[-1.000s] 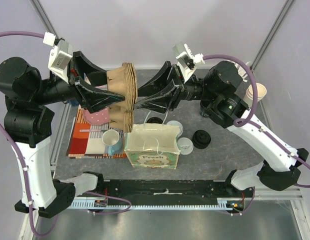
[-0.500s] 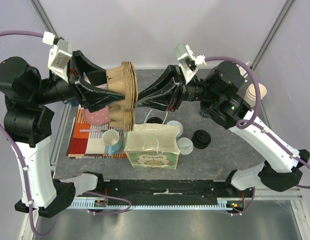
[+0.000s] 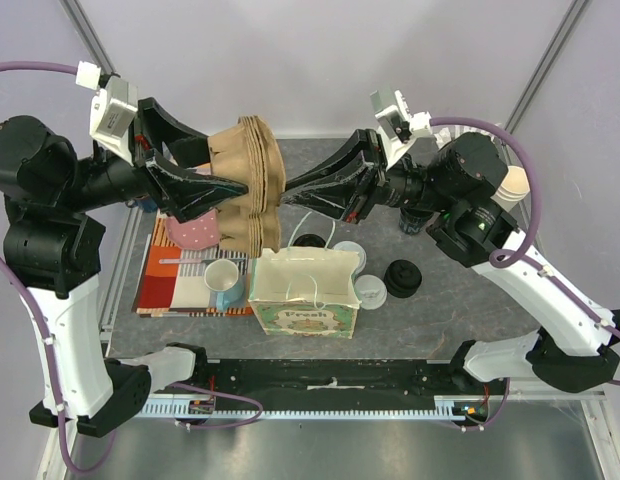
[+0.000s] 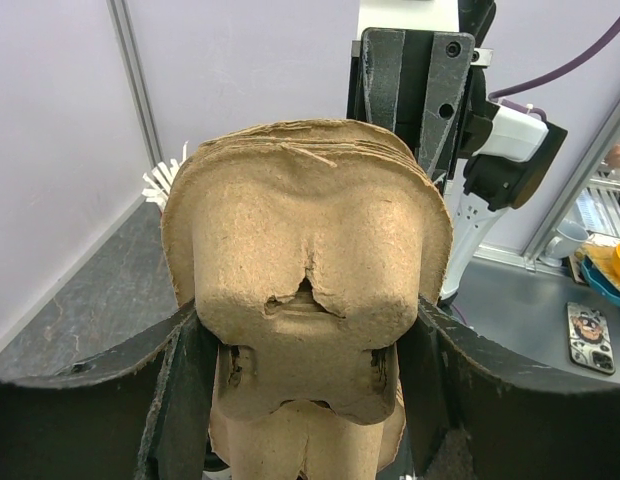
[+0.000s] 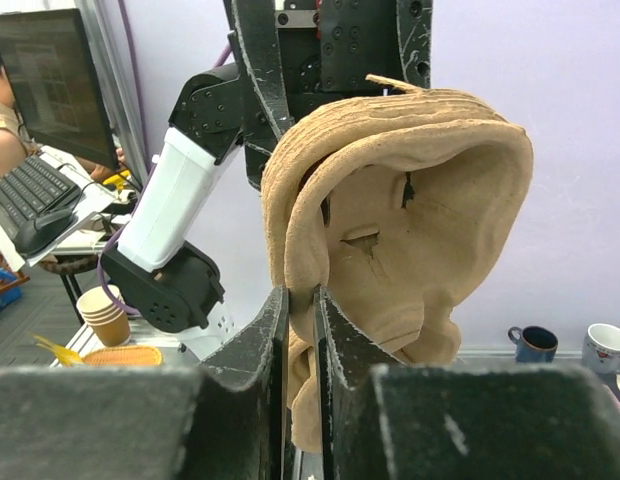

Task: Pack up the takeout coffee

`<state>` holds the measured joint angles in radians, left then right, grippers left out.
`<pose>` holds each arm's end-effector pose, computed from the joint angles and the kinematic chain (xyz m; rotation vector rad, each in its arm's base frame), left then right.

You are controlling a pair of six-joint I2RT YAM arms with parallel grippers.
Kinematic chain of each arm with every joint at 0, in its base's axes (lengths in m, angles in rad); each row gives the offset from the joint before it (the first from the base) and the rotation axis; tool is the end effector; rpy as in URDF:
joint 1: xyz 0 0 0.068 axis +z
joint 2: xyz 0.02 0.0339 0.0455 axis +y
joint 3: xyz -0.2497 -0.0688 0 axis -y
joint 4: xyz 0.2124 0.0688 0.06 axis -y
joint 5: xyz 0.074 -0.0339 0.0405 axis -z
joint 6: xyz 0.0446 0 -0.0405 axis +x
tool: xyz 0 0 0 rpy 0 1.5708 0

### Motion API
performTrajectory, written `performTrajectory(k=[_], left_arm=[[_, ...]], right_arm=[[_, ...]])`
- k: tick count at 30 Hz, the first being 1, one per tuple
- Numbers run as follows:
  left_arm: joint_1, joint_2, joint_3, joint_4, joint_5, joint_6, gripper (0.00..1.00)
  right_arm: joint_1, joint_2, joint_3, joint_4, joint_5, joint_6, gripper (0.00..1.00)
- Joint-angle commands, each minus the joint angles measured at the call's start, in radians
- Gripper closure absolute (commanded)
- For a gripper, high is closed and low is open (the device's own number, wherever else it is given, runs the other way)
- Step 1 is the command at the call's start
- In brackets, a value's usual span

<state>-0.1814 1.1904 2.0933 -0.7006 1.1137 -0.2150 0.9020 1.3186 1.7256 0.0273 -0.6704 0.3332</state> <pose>0.0946 -0.0580 0.5681 0.9364 1.2706 -1.0687 0.1195 0.1959 0.5403 -0.9689 0.9720 1.4348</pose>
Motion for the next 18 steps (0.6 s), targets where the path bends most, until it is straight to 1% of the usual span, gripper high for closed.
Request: performTrajectory(k=[1,7,12,14,15,17,18], left_arm=[[-0.001,-0.011,0.034,0.027,0.028,-0.001,0.98],[-0.001,-0.015,0.033,0.026,0.023,0.002,0.98],[-0.001,-0.014,0.031,0.026,0.012,0.009,0.98],[-0.003,-0.015,0.033,0.02,0.008,0.014,0.98],[-0.003,-0.014,0.031,0.018,0.008,0.017,0.98],[-0.003,-0.014,0.033,0.018,0.005,0.017,0.98],[-0.001,-0.014,0.033,0.018,0.005,0.017,0.98]], right_arm=[[0.0,-0.033,-0.008,0.037,0.097,-0.013,1.0],[-0.002,-0.032,-0.023,0.06,0.092,0.0,1.0],[-0.002,-0.002,-0.023,0.128,0.066,0.062,1.0],[-0.002,0.017,-0.015,0.137,0.058,0.084,0.94],[0.0,0.021,-0.015,0.152,0.057,0.092,0.87],[0.0,0.028,-0.017,0.17,0.049,0.11,0.81],[-0.002,0.031,-0.02,0.19,0.048,0.118,0.75]])
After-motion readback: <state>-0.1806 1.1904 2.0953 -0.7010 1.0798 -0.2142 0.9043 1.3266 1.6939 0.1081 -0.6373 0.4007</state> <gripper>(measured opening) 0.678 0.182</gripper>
